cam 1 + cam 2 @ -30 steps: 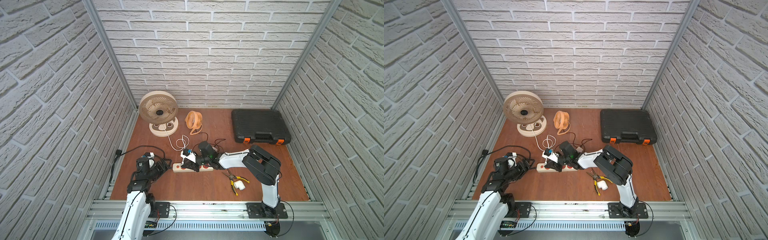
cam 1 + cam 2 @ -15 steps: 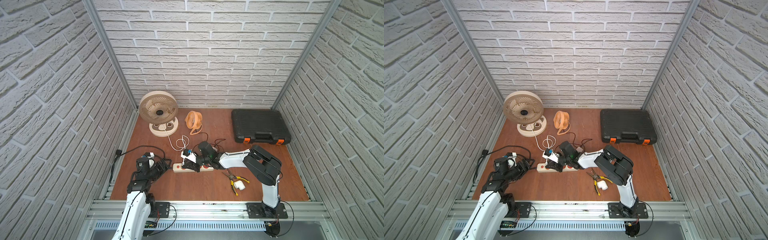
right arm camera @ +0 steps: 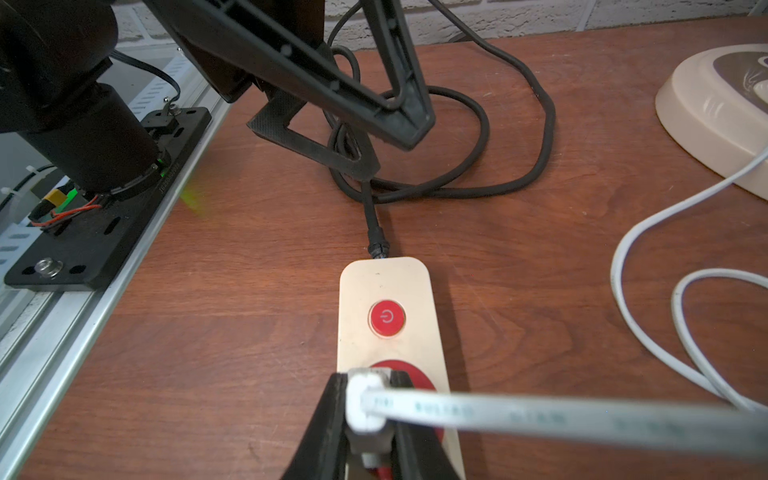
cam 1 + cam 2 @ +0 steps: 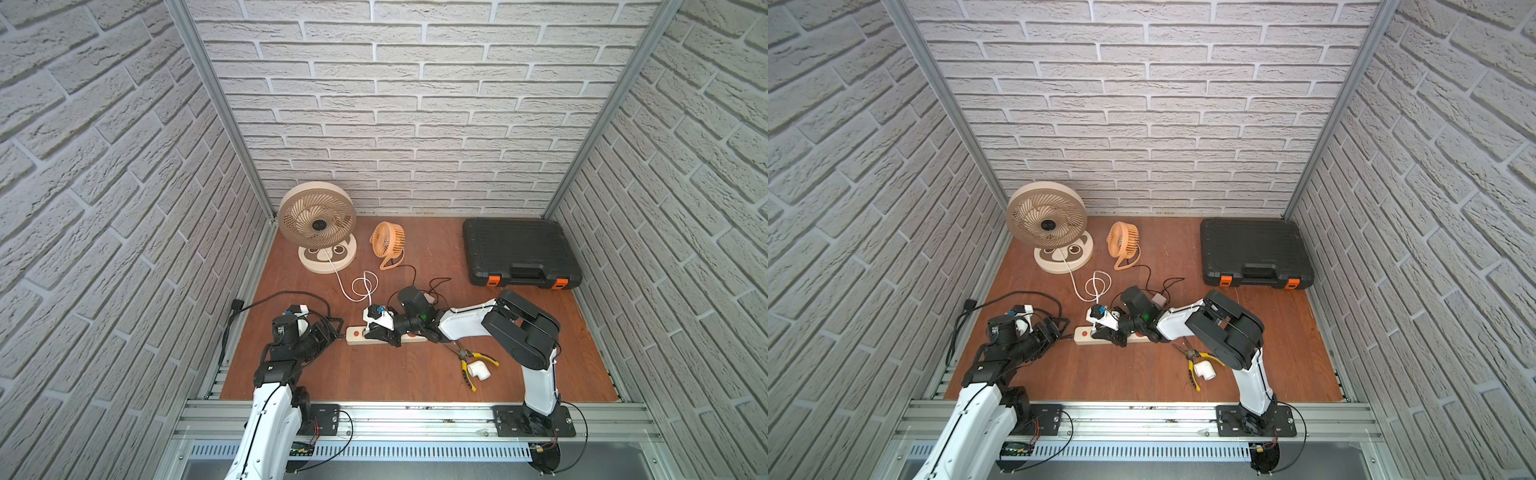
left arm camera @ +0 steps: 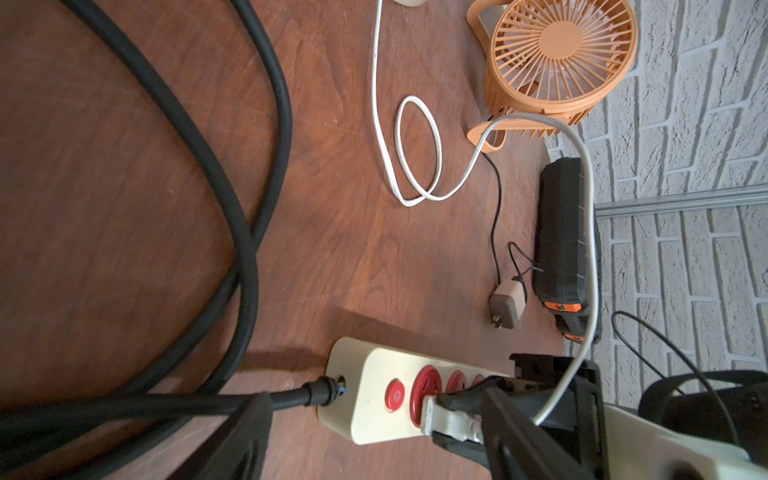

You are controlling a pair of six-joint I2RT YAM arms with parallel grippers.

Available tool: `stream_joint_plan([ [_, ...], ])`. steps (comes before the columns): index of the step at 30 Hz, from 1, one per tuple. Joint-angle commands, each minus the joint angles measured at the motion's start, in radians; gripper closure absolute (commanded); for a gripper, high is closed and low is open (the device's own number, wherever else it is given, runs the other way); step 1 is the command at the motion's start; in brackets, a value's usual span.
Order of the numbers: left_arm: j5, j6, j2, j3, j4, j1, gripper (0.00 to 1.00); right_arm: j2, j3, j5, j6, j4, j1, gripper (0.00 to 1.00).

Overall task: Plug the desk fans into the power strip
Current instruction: Insert the plug into the socket.

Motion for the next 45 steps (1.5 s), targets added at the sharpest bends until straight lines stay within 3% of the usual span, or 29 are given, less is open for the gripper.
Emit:
stream_joint_plan([
  [1,0.012,0.022,-0.001,0.031,0.015,0.008,0.17,0.064,-0.029,0.123,-0.069,-0.266,-0.005,0.97],
  [15,0.02,0.023,0.002,0.038,0.02,0.008,0.17,0.136,-0.075,0.094,-0.01,-0.193,-0.004,0.97],
  [26,0.027,0.023,0.002,0.041,0.019,0.009,0.17,0.1,-0.12,0.226,-0.088,-0.243,0.005,0.97],
  [45,0.036,0.031,0.013,0.049,0.012,0.009,0.17,0.151,-0.155,0.277,-0.102,-0.22,-0.004,0.96],
])
